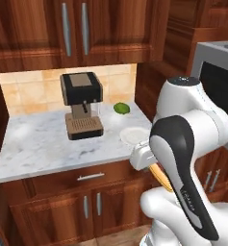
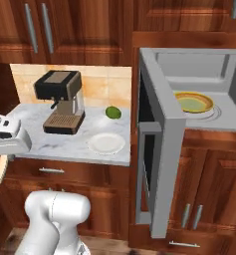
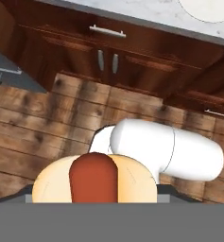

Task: Pick the hot dog from the counter and place it in the microwave.

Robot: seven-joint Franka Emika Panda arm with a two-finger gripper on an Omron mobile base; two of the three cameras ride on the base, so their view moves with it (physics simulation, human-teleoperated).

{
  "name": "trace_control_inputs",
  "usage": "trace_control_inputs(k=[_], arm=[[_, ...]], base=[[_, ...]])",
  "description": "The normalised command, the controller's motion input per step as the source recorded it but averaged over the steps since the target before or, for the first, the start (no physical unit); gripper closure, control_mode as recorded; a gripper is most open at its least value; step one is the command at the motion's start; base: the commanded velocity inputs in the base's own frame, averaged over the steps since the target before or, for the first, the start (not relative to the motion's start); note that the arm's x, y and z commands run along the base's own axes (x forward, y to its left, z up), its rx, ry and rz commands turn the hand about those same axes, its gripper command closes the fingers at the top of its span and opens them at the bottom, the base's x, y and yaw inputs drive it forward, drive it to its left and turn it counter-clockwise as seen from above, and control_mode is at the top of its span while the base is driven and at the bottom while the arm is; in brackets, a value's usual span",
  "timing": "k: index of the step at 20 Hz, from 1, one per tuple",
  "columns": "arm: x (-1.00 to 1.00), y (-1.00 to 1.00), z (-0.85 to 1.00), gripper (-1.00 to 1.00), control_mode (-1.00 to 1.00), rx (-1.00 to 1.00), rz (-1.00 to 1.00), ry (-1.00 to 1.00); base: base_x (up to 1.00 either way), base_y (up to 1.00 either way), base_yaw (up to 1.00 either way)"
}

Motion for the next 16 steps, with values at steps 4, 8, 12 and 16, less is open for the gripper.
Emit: trace_control_inputs(k=[4, 8, 12, 16], arm=[[0.0, 0.0, 0.0, 1.0, 1.0, 0.0, 0.0, 0.0], [0.0, 0.0, 0.0, 1.0, 1.0, 0.0, 0.0, 0.0], [0.0, 0.0, 0.0, 1.0, 1.0, 0.0, 0.0, 0.0], [0.0, 0.0, 0.0, 1.0, 1.0, 0.0, 0.0, 0.0]], base=[[-1.0, 0.0, -0.35], [-1.0, -0.09, -0.31], [-0.97, -0.38, -0.28], [-0.09, -0.99, -0.11]])
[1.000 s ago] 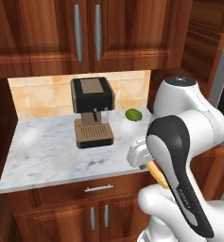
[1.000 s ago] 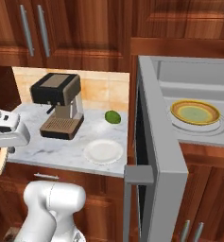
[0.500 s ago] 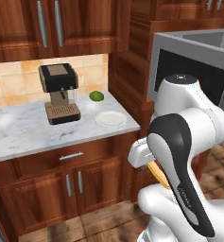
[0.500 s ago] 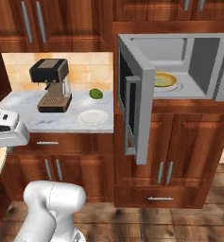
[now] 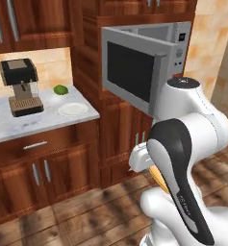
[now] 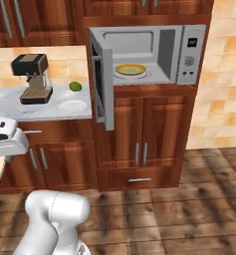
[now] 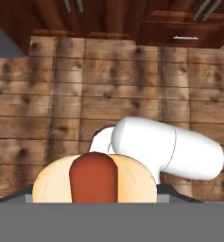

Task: Pick the hot dog from the counter and place it in the microwave.

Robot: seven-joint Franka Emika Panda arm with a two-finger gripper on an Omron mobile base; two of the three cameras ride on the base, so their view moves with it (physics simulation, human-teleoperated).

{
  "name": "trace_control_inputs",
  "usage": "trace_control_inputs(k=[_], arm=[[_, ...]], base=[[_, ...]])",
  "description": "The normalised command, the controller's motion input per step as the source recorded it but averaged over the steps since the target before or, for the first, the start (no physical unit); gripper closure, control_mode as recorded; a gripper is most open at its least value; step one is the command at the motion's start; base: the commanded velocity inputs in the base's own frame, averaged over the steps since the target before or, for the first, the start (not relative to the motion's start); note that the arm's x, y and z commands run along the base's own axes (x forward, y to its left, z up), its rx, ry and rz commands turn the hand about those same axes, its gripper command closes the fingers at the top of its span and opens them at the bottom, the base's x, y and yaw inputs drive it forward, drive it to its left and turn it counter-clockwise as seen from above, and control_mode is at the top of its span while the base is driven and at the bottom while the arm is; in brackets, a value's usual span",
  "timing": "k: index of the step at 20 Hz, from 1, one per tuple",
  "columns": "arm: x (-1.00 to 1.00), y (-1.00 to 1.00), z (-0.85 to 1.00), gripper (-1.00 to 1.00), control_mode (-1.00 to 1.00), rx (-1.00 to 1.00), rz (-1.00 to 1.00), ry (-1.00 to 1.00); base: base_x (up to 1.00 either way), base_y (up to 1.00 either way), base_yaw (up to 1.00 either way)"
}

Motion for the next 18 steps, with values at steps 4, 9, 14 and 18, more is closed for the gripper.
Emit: trace_control_inputs(k=[4, 9, 14, 18], arm=[[0.0, 0.0, 0.0, 1.0, 1.0, 0.0, 0.0, 0.0], [0.0, 0.0, 0.0, 1.0, 1.0, 0.0, 0.0, 0.0], [0.0, 0.0, 0.0, 1.0, 1.0, 0.0, 0.0, 0.0], [0.0, 0.0, 0.0, 1.0, 1.0, 0.0, 0.0, 0.0]], base=[[0.03, -1.0, -0.07], [0.59, -1.0, -0.04], [0.88, -0.95, -0.04], [1.0, -0.53, 0.04]])
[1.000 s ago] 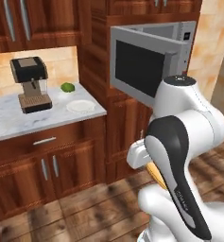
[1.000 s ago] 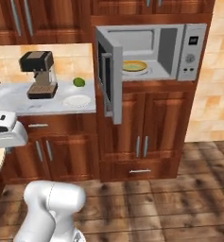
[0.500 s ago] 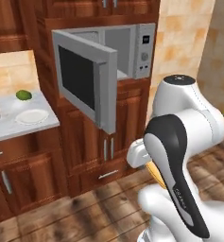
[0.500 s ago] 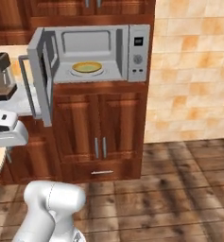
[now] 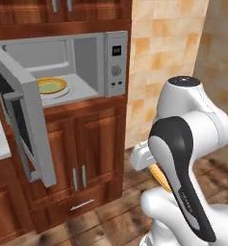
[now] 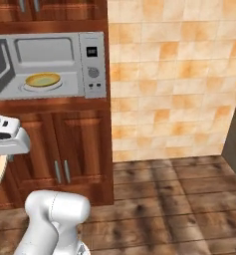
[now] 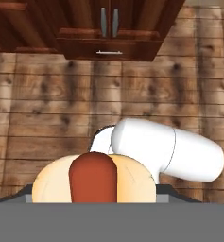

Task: Pick the hot dog from the counter and place it in the microwave.

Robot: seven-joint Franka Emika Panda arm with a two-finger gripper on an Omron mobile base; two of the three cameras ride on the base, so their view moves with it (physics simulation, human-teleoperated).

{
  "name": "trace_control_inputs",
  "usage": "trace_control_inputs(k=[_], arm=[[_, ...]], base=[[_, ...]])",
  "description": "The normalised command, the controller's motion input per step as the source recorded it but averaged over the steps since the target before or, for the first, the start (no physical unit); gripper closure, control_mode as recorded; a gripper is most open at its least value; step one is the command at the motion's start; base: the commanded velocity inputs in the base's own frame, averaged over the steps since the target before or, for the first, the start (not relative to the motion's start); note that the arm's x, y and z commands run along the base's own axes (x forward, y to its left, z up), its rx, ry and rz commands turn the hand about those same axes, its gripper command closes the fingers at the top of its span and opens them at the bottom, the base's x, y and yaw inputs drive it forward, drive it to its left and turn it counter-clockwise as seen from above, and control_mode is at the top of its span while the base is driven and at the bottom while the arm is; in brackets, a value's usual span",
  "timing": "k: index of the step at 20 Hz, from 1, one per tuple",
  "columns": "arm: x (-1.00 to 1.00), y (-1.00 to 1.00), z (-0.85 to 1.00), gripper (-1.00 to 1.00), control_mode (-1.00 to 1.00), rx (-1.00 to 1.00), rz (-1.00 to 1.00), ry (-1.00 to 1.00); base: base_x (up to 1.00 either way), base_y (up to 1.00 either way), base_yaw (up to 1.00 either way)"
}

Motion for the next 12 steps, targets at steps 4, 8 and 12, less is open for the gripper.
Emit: trace_control_inputs(k=[4, 8, 12], arm=[[0.0, 0.0, 0.0, 1.0, 1.0, 0.0, 0.0, 0.0], [0.0, 0.0, 0.0, 1.0, 1.0, 0.0, 0.0, 0.0], [0.0, 0.0, 0.0, 1.0, 1.0, 0.0, 0.0, 0.0]], base=[[1.0, 0.05, 0.16], [0.81, 0.16, 0.18], [0.95, 0.41, 0.14]])
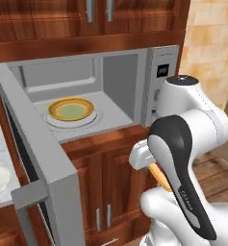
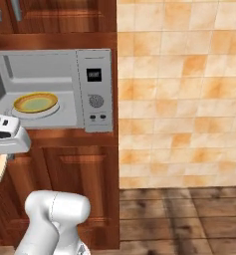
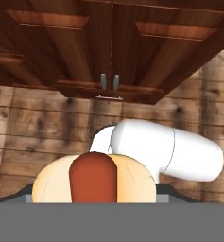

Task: Pick the hot dog from the counter and place it in the microwave.

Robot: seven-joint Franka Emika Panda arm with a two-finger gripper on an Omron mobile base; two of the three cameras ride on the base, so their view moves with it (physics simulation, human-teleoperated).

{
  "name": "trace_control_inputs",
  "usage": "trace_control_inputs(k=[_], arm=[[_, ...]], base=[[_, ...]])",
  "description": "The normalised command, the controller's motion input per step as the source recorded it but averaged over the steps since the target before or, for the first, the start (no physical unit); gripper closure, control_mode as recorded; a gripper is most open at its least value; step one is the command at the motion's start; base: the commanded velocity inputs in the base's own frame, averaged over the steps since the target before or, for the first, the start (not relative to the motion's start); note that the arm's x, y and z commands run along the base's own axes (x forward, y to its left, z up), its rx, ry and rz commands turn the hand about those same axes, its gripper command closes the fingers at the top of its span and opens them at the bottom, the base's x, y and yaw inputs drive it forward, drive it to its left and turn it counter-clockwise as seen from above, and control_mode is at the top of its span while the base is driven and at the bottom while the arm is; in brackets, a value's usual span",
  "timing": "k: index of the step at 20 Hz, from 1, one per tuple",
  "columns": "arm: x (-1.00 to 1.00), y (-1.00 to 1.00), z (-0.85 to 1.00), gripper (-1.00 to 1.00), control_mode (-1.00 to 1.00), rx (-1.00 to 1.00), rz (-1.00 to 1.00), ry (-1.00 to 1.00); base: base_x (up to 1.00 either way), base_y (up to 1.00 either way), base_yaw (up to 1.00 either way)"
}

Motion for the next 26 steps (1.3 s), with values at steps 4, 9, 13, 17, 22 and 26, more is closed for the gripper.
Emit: trace_control_inputs(k=[4, 9, 13, 17, 22, 26], arm=[[0.0, 0.0, 0.0, 1.0, 1.0, 0.0, 0.0, 0.0], [0.0, 0.0, 0.0, 1.0, 1.0, 0.0, 0.0, 0.0], [0.21, 0.0, -0.04, 1.0, -1.0, -0.01, 0.0, 0.0], [0.25, 0.0, 0.0, 1.0, -1.0, 0.03, 0.0, -0.5], [0.4, -0.04, -0.07, 1.0, -1.0, 0.06, 0.01, -0.65], [0.91, 0.0, 0.14, 1.0, -1.0, 0.03, 0.13, -0.22]], base=[[0.5, 0.62, 0.12], [0.3, 0.41, 0.18], [0.0, 0.0, 0.0], [0.0, 0.0, 0.0], [0.0, 0.0, 0.0], [0.0, 0.0, 0.0]])
